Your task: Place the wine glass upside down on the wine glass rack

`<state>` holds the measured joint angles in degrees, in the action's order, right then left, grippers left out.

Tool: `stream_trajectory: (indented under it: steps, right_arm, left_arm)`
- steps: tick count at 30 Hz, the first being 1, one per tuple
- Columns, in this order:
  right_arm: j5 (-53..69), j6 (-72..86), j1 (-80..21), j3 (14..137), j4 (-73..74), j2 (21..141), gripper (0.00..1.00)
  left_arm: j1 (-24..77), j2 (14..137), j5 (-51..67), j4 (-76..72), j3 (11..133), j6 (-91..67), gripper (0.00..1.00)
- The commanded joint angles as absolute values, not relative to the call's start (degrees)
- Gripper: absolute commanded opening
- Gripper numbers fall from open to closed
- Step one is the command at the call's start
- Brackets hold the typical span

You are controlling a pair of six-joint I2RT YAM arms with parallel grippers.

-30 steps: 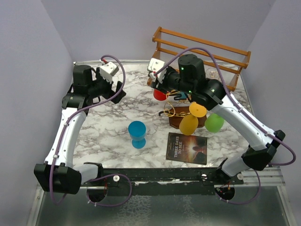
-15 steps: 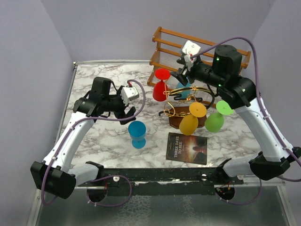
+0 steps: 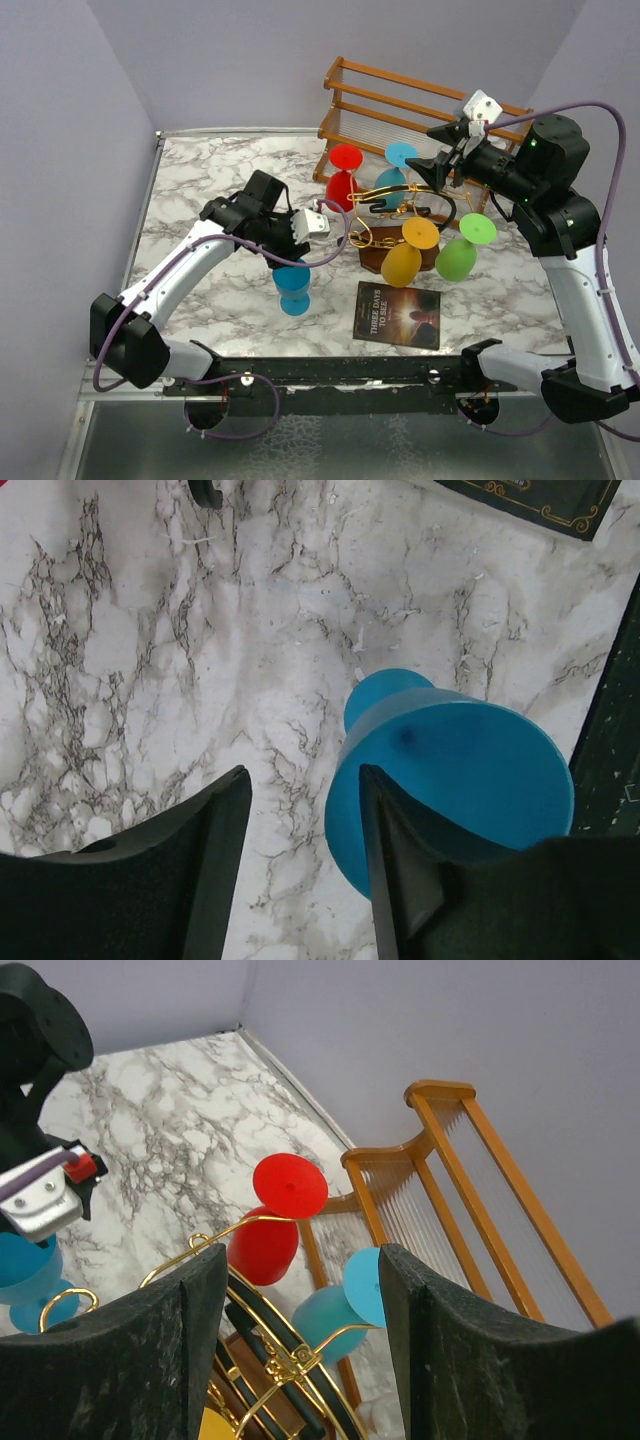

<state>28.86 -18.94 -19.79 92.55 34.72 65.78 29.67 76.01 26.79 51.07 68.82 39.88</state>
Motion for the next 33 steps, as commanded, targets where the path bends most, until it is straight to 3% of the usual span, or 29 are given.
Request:
stream_trajectory:
  steps: [1,12,24,33]
  right_arm:
    - [32.3,-17.6,-18.5,91.2,32.3,64.4,0.62]
    - [32.3,-18.8,-18.1,90.5,32.1,64.9,0.63]
    - [23.0,-25.9,-18.1,88.8,29.6,66.8,0.64]
    - [31.5,-21.7,-18.1,93.1,32.2,71.6,0.67]
  left_arm:
    - [32.4,79.3,23.0,53.2,72.1,42.2,0.44]
    - [34.5,79.9,22.8,59.4,74.3,45.3,0.0]
    - [34.5,71.1,13.5,61.1,80.0,45.1,0.0]
    - [32.0,66.0,11.4,55.6,86.9,35.1,0.0]
